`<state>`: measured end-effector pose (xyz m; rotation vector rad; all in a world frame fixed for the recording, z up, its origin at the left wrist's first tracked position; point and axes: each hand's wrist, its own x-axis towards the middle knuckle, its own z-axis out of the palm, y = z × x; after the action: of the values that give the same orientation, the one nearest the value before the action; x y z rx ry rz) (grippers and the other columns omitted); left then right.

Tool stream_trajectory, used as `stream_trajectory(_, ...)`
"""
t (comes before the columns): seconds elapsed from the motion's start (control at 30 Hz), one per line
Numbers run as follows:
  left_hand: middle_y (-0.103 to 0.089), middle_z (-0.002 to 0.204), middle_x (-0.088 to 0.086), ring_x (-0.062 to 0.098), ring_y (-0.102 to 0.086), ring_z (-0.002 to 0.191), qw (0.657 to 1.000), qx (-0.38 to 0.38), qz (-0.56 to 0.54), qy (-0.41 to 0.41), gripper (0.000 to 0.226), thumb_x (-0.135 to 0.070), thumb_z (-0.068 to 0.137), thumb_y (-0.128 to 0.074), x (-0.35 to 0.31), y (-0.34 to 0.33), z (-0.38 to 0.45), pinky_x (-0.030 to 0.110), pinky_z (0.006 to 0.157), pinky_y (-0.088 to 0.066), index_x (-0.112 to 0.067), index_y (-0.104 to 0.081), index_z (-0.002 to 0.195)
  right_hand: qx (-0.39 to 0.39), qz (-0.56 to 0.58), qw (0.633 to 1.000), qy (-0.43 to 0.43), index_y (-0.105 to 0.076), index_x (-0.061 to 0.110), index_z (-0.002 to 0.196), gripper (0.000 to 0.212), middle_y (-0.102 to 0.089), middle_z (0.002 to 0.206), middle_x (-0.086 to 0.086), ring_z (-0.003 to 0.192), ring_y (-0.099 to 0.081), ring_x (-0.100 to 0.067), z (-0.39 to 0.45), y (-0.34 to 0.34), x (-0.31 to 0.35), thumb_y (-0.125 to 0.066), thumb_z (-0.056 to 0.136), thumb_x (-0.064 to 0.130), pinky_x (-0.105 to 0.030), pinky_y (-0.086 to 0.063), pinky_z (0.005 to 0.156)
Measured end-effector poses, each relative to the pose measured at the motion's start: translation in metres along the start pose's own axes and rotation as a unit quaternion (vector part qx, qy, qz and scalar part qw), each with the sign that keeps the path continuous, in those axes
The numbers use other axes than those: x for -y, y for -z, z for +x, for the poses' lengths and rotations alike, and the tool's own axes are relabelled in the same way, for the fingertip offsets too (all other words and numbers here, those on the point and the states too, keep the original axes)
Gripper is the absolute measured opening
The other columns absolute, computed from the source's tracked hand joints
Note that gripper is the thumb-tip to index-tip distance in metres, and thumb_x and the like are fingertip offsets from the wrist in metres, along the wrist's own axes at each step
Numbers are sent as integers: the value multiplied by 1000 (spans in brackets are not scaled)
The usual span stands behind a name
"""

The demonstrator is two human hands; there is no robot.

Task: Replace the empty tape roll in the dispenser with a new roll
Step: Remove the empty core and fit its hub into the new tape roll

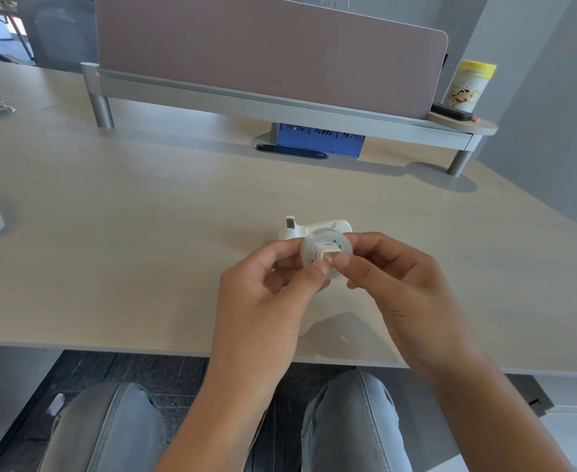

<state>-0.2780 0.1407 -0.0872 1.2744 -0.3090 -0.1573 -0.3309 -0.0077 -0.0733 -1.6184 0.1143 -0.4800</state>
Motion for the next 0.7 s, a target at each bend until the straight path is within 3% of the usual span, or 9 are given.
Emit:
stream_trajectory(0.23, -84, 80, 6, 17, -83, 76, 1000, -10, 10, 8, 14, -6, 85, -81, 0, -1, 4, 36, 84, -67, -18, -85, 92, -15, 44, 999, -21, -86, 15, 94, 26, -85, 97, -7, 87, -75, -11, 0, -1, -3, -82, 72, 28, -23, -56, 85)
stream_trajectory(0.33, -84, 79, 4, 18, -83, 75, 1000, -13, 15, 11, 14, -7, 84, -81, -1, -3, 5, 32, 82, -66, -18, -85, 91, -31, 62, 997, -26, -86, 15, 93, 31, -84, 99, -10, 93, -73, -18, 1, -1, -6, -85, 68, 32, -41, -58, 98)
stream_trajectory(0.43, -84, 80, 5, 19, -83, 76, 1000, -12, 20, 13, 13, -8, 84, -82, -1, -2, 5, 32, 82, -66, -18, -85, 91, -46, 86, 995, -31, -86, 12, 92, 35, -84, 99, -13, 98, -71, -27, 2, -3, -9, -87, 63, 33, -56, -50, 109)
stream_trajectory(0.57, -85, 81, 7, 19, -83, 75, 999, -16, 14, 24, 13, -8, 83, -82, 2, -3, 8, 24, 76, -64, -15, -85, 94, -45, 87, 995, -36, -86, 11, 92, 35, -84, 99, -14, 99, -72, -29, 4, -3, -12, -87, 63, 32, -60, -50, 112)
stream_trajectory(0.7, -85, 80, 6, 19, -84, 76, 999, -14, 16, 27, 12, -9, 84, -82, 2, -2, 8, 29, 81, -65, -16, -85, 93, -43, 98, 994, -37, -86, 10, 91, 34, -84, 98, -14, 97, -74, -28, 5, -3, -14, -87, 63, 30, -56, -52, 110)
